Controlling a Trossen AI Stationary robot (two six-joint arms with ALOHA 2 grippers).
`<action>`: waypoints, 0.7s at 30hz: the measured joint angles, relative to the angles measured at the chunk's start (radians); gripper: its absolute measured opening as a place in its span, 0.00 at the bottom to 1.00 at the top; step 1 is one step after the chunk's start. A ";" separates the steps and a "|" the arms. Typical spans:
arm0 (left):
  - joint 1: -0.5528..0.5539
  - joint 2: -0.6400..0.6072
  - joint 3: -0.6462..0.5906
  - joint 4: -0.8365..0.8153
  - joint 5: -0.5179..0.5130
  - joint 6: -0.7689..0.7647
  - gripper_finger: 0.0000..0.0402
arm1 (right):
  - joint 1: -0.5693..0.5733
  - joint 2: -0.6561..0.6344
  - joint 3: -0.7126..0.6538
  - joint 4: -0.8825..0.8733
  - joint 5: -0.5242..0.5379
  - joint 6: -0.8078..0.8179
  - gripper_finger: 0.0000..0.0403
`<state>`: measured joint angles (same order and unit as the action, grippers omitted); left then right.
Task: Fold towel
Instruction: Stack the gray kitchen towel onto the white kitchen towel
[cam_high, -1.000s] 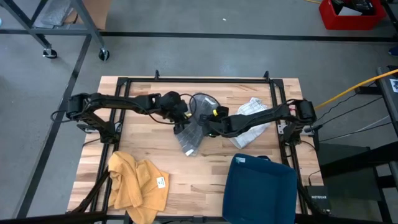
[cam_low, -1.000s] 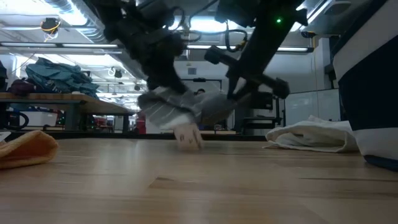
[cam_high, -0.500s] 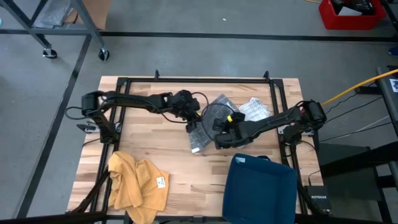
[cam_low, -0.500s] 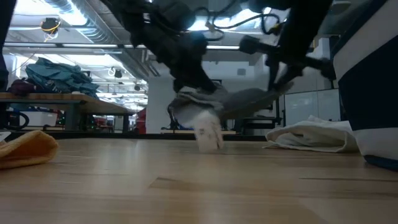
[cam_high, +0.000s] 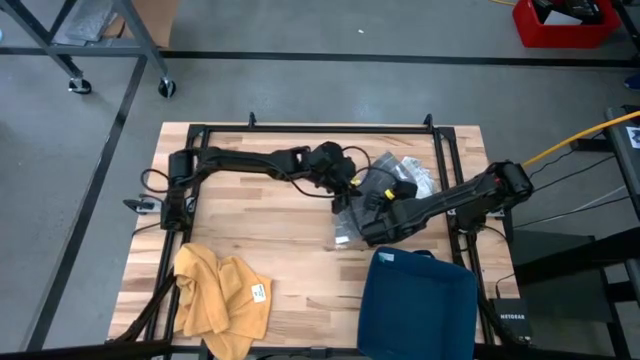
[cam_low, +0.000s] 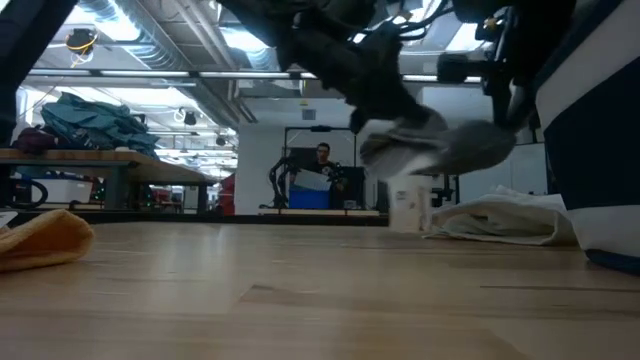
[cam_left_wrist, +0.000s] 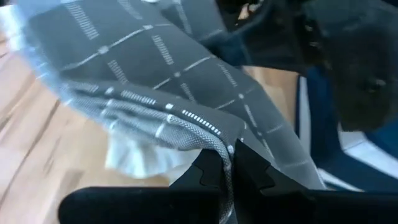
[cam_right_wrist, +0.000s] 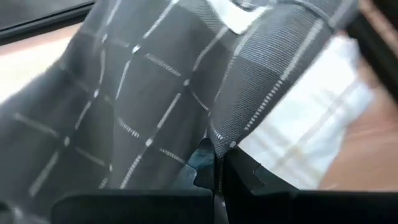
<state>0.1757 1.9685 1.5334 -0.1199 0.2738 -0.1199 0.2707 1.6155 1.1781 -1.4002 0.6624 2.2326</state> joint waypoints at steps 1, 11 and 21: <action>-0.005 0.013 0.018 0.000 0.007 0.002 0.01 | 0.000 -0.010 0.000 -0.023 0.000 0.000 0.03; -0.025 0.116 0.132 0.008 0.014 0.021 0.01 | 0.000 -0.108 -0.073 -0.158 -0.033 -0.014 0.03; 0.002 0.195 0.224 0.009 0.015 0.029 0.00 | -0.003 -0.263 -0.273 -0.087 -0.054 -0.013 0.03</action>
<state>0.1774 2.1632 1.7572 -0.1112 0.2886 -0.0914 0.2680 1.3523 0.9048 -1.4872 0.6084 2.2200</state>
